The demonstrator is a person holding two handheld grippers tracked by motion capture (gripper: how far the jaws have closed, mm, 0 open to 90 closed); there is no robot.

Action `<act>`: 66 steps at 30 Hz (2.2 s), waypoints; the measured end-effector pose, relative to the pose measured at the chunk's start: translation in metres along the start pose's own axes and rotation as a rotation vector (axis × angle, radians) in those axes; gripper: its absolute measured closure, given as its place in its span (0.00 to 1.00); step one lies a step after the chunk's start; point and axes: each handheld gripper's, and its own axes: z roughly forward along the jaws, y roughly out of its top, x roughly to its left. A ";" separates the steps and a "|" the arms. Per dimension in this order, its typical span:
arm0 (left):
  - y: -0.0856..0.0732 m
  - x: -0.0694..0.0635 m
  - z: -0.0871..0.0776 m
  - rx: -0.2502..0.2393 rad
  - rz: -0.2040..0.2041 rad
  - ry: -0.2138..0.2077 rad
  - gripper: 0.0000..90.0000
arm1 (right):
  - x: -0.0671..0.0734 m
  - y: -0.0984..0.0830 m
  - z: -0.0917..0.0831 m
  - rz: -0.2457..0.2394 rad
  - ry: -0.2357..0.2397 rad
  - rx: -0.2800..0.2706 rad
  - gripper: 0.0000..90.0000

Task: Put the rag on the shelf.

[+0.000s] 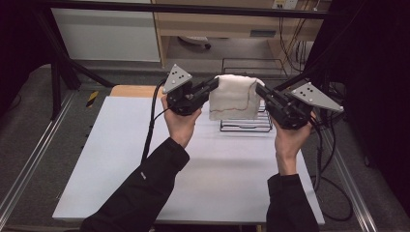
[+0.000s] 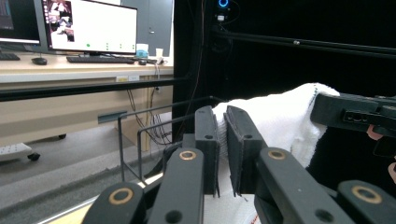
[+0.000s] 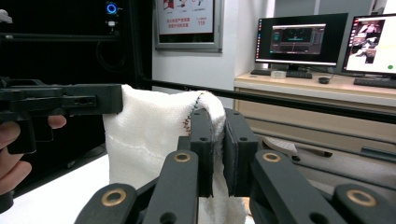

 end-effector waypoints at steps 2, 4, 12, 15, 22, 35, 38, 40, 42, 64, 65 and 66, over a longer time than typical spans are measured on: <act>0.003 -0.001 0.004 -0.005 0.002 0.000 0.93 | -0.004 0.003 0.000 0.006 -0.004 -0.004 0.93; 0.007 -0.002 0.008 -0.009 0.001 0.004 0.93 | -0.007 0.005 0.000 0.009 -0.007 -0.007 0.93; 0.017 -0.002 0.021 -0.016 -0.006 0.004 0.93 | -0.016 0.016 0.002 0.001 -0.023 -0.019 0.93; 0.024 -0.003 0.025 -0.023 -0.004 0.007 0.93 | -0.020 0.021 0.003 0.000 -0.030 -0.023 0.93; 0.038 -0.006 0.034 -0.043 0.005 0.006 0.93 | -0.027 0.037 0.003 -0.013 -0.046 -0.038 0.93; 0.051 -0.001 0.055 -0.060 -0.014 0.014 0.93 | -0.041 0.053 0.011 -0.015 -0.067 -0.048 0.93; 0.053 0.002 0.060 -0.060 -0.025 0.019 0.93 | -0.043 0.055 0.015 -0.012 -0.073 -0.044 0.93; 0.055 0.003 0.063 -0.058 -0.021 0.025 0.93 | -0.045 0.056 0.017 -0.012 -0.074 -0.042 0.93; 0.056 0.004 0.065 -0.056 -0.017 0.028 0.93 | -0.047 0.057 0.020 -0.013 -0.079 -0.040 0.93; 0.075 0.017 0.092 -0.060 0.006 0.072 0.93 | -0.072 0.073 0.051 0.004 -0.090 -0.043 0.93; 0.075 0.018 0.093 -0.062 0.003 0.074 0.93 | -0.073 0.073 0.053 0.004 -0.091 -0.041 0.93; 0.075 0.020 0.095 -0.059 0.008 0.075 0.93 | -0.075 0.073 0.054 0.008 -0.091 -0.040 0.93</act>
